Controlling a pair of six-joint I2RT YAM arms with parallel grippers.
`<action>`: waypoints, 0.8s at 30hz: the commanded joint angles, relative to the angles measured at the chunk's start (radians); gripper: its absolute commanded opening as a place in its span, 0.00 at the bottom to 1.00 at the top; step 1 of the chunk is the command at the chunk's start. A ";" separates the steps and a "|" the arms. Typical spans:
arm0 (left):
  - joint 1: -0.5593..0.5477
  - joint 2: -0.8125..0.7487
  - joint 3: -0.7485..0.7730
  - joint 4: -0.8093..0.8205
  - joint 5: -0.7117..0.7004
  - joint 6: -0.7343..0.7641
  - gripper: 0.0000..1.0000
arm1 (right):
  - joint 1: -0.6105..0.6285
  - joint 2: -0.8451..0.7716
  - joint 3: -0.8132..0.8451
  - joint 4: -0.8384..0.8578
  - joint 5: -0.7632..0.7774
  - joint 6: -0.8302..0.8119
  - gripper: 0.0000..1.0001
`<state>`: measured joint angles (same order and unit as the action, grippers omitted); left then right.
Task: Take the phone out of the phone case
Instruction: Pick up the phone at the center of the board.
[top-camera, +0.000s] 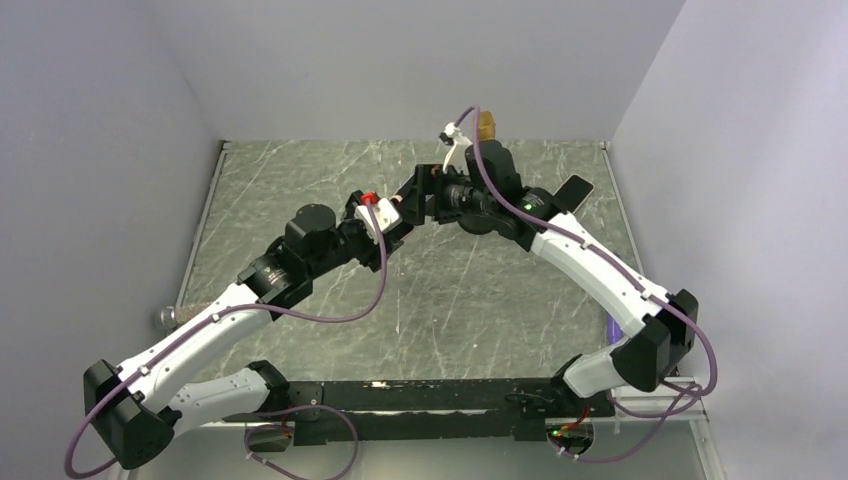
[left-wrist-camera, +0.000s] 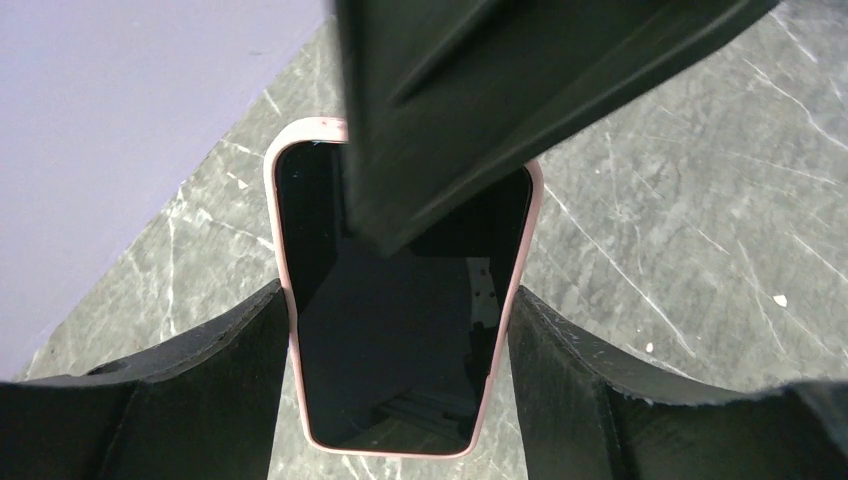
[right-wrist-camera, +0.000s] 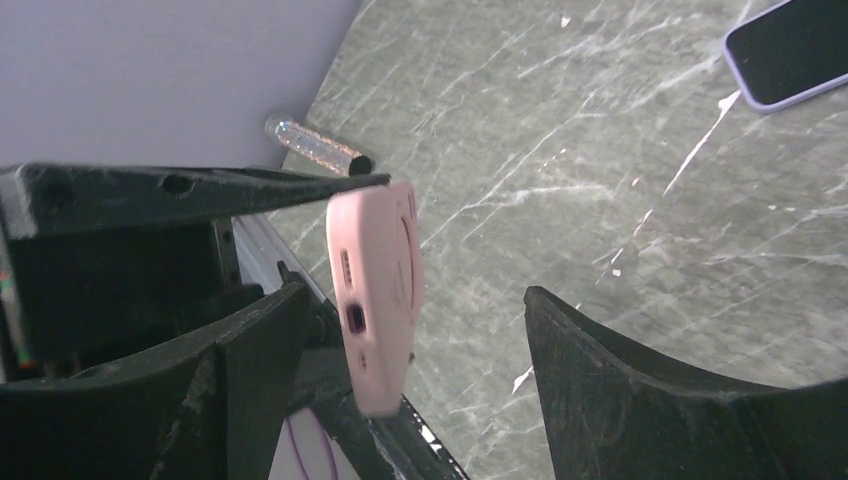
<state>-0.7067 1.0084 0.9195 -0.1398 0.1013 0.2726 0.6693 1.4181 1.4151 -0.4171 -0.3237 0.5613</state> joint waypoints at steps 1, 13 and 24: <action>-0.034 0.003 0.034 0.073 0.014 0.053 0.00 | 0.043 0.034 0.030 0.062 0.003 0.017 0.79; -0.043 0.029 0.083 0.063 -0.121 -0.082 0.63 | 0.061 0.031 -0.072 0.164 0.014 0.096 0.00; 0.097 -0.148 -0.050 0.278 -0.121 -0.417 0.99 | -0.066 -0.320 -0.557 0.853 0.171 0.347 0.00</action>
<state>-0.6754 0.9043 0.8951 -0.0128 0.0067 0.0502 0.6334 1.2198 0.9512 0.0105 -0.2218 0.7856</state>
